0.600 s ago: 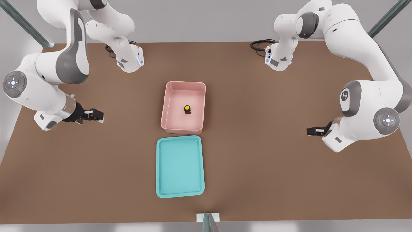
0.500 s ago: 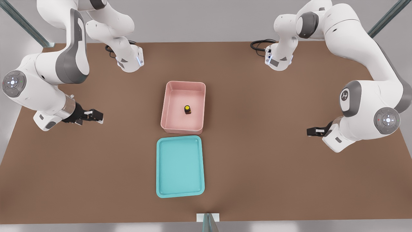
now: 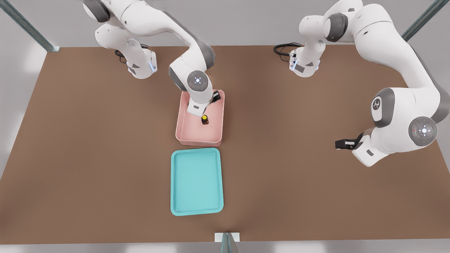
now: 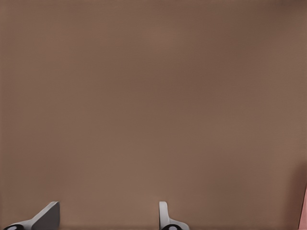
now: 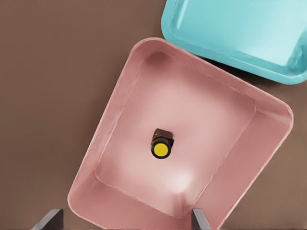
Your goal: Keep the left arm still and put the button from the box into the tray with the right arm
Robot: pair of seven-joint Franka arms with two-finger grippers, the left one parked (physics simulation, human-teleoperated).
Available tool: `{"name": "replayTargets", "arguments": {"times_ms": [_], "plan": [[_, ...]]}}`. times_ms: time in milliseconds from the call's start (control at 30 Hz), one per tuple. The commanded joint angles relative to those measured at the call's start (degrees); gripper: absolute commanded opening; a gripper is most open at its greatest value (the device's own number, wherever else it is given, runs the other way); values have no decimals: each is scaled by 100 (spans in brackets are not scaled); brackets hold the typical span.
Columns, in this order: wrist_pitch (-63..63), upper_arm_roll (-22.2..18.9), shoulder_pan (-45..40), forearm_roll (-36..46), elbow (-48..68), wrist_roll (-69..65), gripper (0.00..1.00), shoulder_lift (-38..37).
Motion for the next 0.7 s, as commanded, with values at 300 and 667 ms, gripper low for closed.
{"name": "replayTargets", "arguments": {"times_ms": [300, 667], "plan": [[3043, -157, 101, 3, -1614, 1994, 100, 69], [4547, 89, 101, -15, -2502, 2188, 100, 218]]}}
